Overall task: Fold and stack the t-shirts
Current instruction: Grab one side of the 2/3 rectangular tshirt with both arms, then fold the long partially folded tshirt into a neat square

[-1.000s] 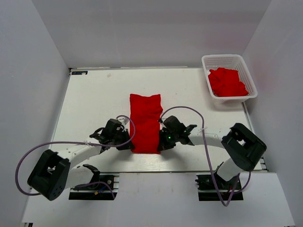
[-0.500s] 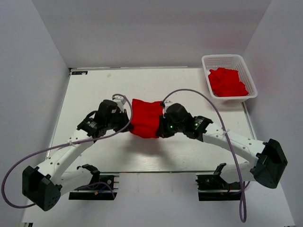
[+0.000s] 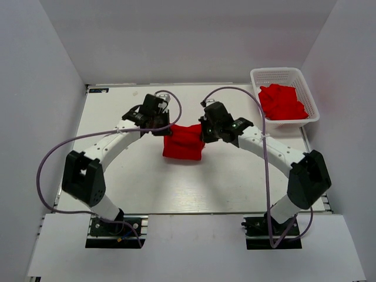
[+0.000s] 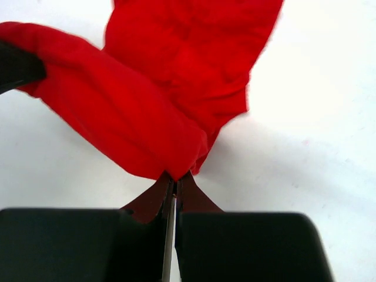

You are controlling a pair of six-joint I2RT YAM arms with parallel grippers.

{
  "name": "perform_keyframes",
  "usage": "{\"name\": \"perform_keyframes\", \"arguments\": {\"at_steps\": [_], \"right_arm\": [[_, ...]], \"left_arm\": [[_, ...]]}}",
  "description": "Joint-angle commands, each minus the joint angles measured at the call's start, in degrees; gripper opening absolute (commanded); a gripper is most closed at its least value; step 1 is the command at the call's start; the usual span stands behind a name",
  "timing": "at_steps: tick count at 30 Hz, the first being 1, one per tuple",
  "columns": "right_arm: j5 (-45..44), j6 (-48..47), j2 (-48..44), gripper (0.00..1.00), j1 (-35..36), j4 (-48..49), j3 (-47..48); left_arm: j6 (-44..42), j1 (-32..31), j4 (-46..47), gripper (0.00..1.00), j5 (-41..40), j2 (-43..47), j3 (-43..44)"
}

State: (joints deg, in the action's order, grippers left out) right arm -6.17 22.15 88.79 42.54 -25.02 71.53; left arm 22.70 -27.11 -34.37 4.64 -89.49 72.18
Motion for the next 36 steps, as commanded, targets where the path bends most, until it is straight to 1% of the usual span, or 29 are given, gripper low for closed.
{"name": "perform_keyframes", "arguments": {"at_steps": [1, 4, 6, 7, 8, 9, 13, 15, 17, 20, 21, 22, 23, 24, 25, 26, 27, 31, 32, 33, 34, 35, 36], "right_arm": [[1.85, -3.16, 3.39, 0.00, -3.60, 3.47, 3.62], [5.10, -3.61, 7.78, 0.00, -5.54, 5.24, 6.60], [5.56, -3.96, 11.46, 0.00, -6.86, 6.72, 9.32], [8.87, -4.05, 12.62, 0.00, -7.47, 6.30, 11.25], [9.51, -4.48, 13.59, 0.00, -8.26, 6.12, 12.05], [10.65, -4.83, 16.64, 0.00, -8.62, 5.94, 14.32], [13.20, -4.49, 22.55, 0.00, -10.46, 4.37, 20.47], [14.52, -4.49, 24.58, 0.00, -11.08, 4.71, 21.37], [15.40, -4.14, 26.68, 0.00, -11.87, 5.42, 22.69], [15.41, -4.49, 29.58, 0.00, -13.01, 5.16, 25.40], [15.75, -4.66, 30.03, 0.00, -13.62, 5.07, 25.85], [15.75, -4.92, 30.90, 0.00, -13.72, 5.06, 26.64], [15.58, -5.19, 31.61, 0.19, -14.15, 5.06, 27.52], [15.14, -5.36, 31.96, 0.30, -14.16, 4.72, 28.13], [14.53, -5.36, 32.40, 0.41, -15.11, 4.19, 29.62], [14.35, -5.54, 32.76, 0.55, -15.21, 4.19, 30.59], [13.74, -5.54, 32.32, 0.56, -15.21, 4.36, 30.95], [12.59, -6.85, 30.57, 0.63, -16.61, 3.04, 35.25], [12.68, -7.12, 28.82, 0.63, -16.70, 3.13, 35.96], [13.03, -7.64, 28.19, 0.60, -16.79, 3.04, 35.88], [14.42, -7.82, 27.41, 0.58, -16.62, 3.39, 35.61], [16.00, -7.83, 26.35, 0.56, -16.44, 3.22, 35.35], [16.89, -7.65, 25.82, 0.46, -16.27, 3.31, 34.91]], "left_arm": [[-1.87, 2.23, 0.18, 0.00, -1.49, -3.13, 5.07], [-2.39, 3.99, 0.18, 0.00, -1.48, -7.88, 7.70], [-2.40, 5.57, 1.15, 0.00, -0.69, -9.99, 9.80], [-2.40, 5.58, 1.15, 0.00, 0.09, -12.70, 10.86], [-2.40, 6.45, 1.15, 0.00, 0.10, -14.03, 11.74], [-2.40, 7.33, 1.15, 0.00, 1.15, -15.35, 13.32], [-2.92, 8.66, 1.67, 0.00, 5.46, -21.68, 17.19], [-3.54, 9.18, 2.37, 0.00, 7.30, -25.28, 19.91], [-4.24, 9.80, 2.38, 0.03, 7.84, -27.74, 23.68], [-5.03, 10.33, 1.76, 0.15, 9.24, -32.05, 28.52], [-5.55, 10.33, 1.76, 0.21, 9.24, -32.84, 29.50], [-5.56, 10.85, 1.24, 0.30, 9.24, -33.37, 30.38], [-5.56, 10.85, 1.24, 0.50, 9.24, -33.90, 30.91], [-5.56, 10.85, 1.24, 0.58, 9.24, -33.91, 31.61], [-5.56, 10.85, 1.76, 0.64, 8.63, -33.91, 31.62], [-5.56, 11.38, 1.76, 0.72, 8.63, -33.91, 32.66], [-6.26, 11.38, 1.76, 0.74, 7.93, -33.30, 33.45], [-8.45, 11.91, 0.18, 0.75, 6.79, -29.87, 36.71], [-8.46, 11.91, -0.60, 0.75, 6.78, -28.73, 37.24], [-9.07, 11.91, -0.61, 0.74, 6.78, -27.33, 36.72], [-9.08, 11.91, -0.61, 0.72, 6.78, -23.66, 34.19], [-9.08, 11.91, 1.65, 0.68, 8.09, -21.62, 32.34], [-9.08, 11.39, 2.98, 0.59, 8.88, -19.51, 29.97]]}}
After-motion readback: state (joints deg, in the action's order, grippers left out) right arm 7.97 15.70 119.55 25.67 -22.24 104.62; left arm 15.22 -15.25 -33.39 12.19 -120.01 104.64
